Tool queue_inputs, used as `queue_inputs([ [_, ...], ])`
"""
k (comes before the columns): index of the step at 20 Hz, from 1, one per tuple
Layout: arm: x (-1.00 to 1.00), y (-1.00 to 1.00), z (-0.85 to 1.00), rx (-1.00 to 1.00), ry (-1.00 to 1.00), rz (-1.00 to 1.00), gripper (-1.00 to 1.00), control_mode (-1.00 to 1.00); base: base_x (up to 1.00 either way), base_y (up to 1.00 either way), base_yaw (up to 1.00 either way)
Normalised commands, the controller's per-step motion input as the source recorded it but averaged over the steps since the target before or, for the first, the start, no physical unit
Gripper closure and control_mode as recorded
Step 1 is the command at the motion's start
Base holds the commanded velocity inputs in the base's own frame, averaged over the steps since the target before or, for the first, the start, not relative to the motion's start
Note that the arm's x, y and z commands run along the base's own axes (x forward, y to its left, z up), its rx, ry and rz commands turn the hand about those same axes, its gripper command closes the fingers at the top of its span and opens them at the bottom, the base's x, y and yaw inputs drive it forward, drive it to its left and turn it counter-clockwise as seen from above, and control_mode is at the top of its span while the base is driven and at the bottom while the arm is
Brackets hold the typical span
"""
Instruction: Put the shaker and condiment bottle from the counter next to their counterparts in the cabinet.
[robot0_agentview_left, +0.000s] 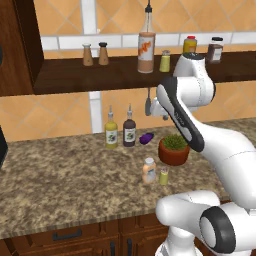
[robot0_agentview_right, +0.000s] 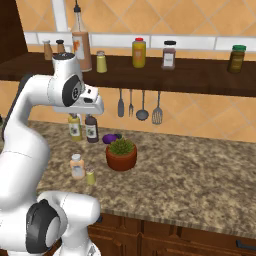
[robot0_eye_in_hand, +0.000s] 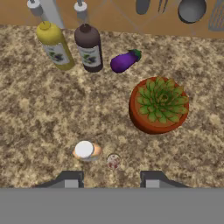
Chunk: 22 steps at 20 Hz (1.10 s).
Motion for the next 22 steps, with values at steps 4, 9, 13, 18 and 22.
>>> queue_inputs([
  [4, 0.00, 0.07, -0.16, 0.00, 0.05, 0.00, -1.00, -1.00, 0.00, 0.00, 0.00],
  [9, -0.23, 0.31, -0.19, 0.00, 0.00, 0.00, -1.00, -1.00, 0.00, 0.00, 0.00],
  [13, -0.87, 0.34, -0.36, 0.02, 0.22, -0.09, -1.00, -1.00, 0.00, 0.00, 0.00],
  [18, -0.27, 0.47, -0.26, 0.00, -0.01, -0.02, -1.00, -1.00, 0.00, 0.00, 0.00],
  [22, -0.43, 0.48, -0.47, 0.01, -0.02, -0.13, -1.00, -1.00, 0.00, 0.00, 0.00],
])
